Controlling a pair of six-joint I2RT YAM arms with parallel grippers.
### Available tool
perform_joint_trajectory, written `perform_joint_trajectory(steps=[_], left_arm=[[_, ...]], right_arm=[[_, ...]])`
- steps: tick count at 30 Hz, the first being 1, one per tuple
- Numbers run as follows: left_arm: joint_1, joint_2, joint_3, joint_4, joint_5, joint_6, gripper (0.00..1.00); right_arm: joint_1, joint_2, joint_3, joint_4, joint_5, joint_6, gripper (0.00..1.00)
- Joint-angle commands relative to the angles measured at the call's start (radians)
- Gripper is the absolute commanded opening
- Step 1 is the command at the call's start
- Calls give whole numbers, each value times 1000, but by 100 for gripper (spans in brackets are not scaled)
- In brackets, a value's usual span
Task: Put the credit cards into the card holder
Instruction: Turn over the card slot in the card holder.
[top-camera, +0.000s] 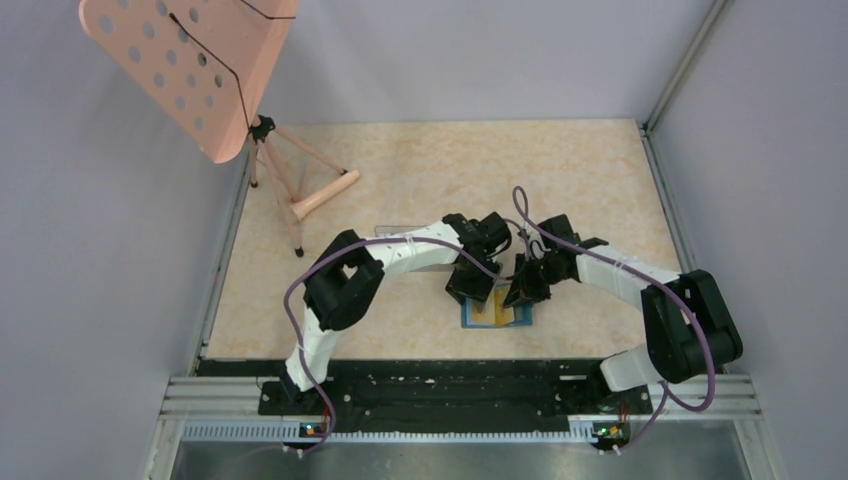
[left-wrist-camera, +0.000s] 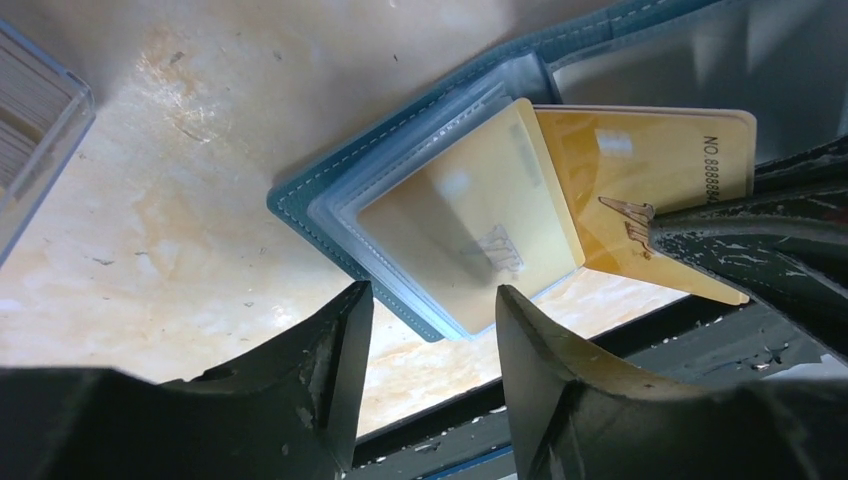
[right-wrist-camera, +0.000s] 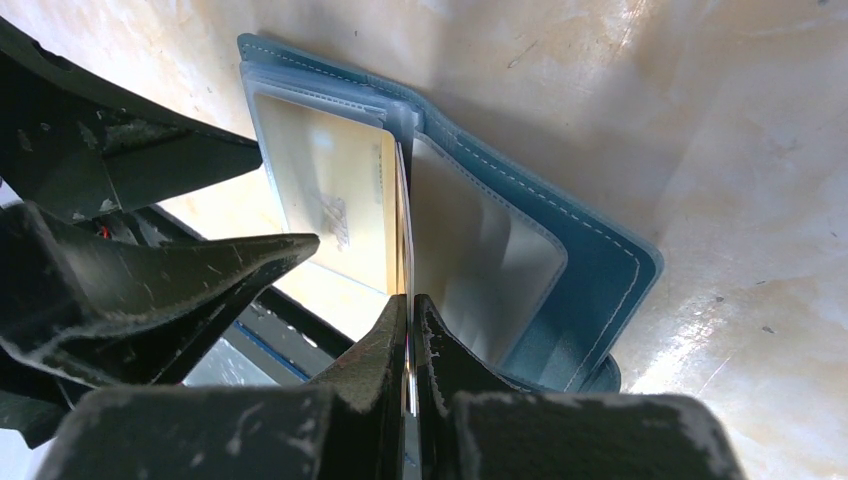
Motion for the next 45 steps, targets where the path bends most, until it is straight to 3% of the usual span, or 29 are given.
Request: perform_joint_trajectory(steps=[1,4,10,18,27,45], left_arm=[[-22,11,64,-56,-51,27,56],[-29,12,74,-62,-53,27,55],[-30,-13,34,8,1,14,45],[-28,14,9,26,20,11,52],[-27,-14,-12,77,61,5,26],[-27,-151,-28,161,60,-27,28]], right_arm=[[-4,17,-11,3,41,-30,0],[-4,15,-15,5,40,-30,0],[-4,17,-17,8,34,-30,0],[-4,20,-22,8,27,-30,0],[-4,18,-22,9,25,-28,0],[-4,21,-20,11,21,-33,0]])
